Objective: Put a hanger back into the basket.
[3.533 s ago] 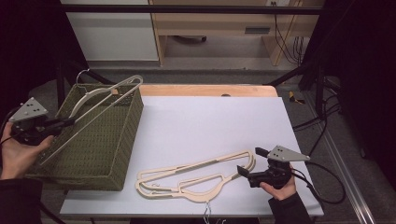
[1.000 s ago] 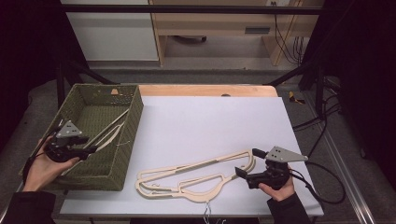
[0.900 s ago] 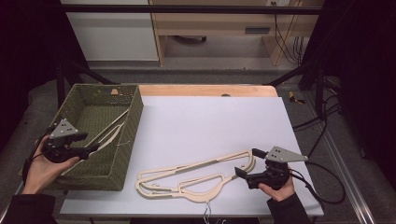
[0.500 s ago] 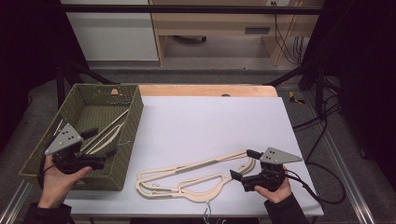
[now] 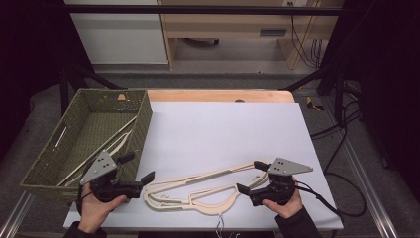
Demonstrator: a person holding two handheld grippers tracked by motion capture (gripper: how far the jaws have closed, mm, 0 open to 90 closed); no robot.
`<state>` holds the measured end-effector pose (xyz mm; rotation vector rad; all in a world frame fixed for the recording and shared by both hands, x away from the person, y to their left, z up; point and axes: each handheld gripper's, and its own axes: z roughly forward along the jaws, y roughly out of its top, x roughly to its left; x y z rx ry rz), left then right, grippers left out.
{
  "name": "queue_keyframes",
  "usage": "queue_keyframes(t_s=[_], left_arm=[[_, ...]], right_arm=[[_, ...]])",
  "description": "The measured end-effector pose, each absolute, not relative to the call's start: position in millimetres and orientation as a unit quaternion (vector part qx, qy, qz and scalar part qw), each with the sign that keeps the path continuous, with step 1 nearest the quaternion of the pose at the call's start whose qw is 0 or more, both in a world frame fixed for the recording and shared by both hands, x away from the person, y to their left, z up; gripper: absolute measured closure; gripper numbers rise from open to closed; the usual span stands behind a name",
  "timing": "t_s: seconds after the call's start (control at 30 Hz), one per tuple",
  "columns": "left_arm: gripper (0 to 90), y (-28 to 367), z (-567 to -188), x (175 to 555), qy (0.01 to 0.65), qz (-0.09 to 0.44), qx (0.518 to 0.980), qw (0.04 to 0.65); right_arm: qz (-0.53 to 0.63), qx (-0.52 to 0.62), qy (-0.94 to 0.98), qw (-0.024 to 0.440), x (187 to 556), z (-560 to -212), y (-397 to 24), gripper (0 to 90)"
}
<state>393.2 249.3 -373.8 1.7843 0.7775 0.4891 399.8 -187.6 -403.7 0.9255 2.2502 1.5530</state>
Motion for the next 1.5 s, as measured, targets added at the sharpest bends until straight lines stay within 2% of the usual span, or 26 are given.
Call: queue_keyframes(t_s=[0.37,0.97,1.33,1.5], left_arm=[[2.8,237,-387,389,0.324,0.176,0.758,0.539],[1.1,227,-401,386,0.314,0.185,0.78,0.509],[1.1,225,-407,389,0.31,0.175,0.789,0.5],[1.1,224,-407,388,0.306,0.175,0.791,0.499]], right_arm=[[0.519,0.302,0.792,0.106,397,-409,-163,6.1],[0.473,0.268,0.836,0.071,392,-433,-119,9.6],[0.456,0.252,0.853,0.042,391,-447,-105,21.5],[0.427,0.235,0.872,0.046,388,-453,-95,27.9]])
